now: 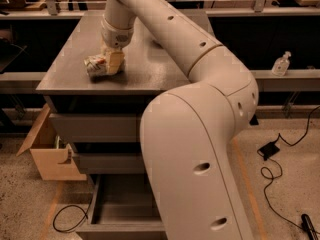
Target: Place 7up can into bottom drawer
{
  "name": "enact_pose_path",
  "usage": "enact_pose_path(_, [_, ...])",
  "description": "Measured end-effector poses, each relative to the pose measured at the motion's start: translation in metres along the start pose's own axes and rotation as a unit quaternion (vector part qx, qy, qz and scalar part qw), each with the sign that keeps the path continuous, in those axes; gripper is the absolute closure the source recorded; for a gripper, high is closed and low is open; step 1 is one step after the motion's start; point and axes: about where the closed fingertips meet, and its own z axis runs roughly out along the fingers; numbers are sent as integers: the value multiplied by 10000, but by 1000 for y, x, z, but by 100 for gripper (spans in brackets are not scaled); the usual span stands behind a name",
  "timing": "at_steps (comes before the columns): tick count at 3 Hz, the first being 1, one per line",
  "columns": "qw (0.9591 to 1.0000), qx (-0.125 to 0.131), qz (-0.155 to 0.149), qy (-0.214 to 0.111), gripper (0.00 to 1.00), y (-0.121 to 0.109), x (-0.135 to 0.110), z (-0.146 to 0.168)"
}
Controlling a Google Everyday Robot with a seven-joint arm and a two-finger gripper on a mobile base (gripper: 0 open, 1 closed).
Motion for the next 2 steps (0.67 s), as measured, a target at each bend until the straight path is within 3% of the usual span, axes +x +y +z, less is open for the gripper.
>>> enact_pose_path(1, [9996,218,63,-140,88,6,2,-24])
enact_pose_path(2, [9983,477,198,-257,100,19,7,-52])
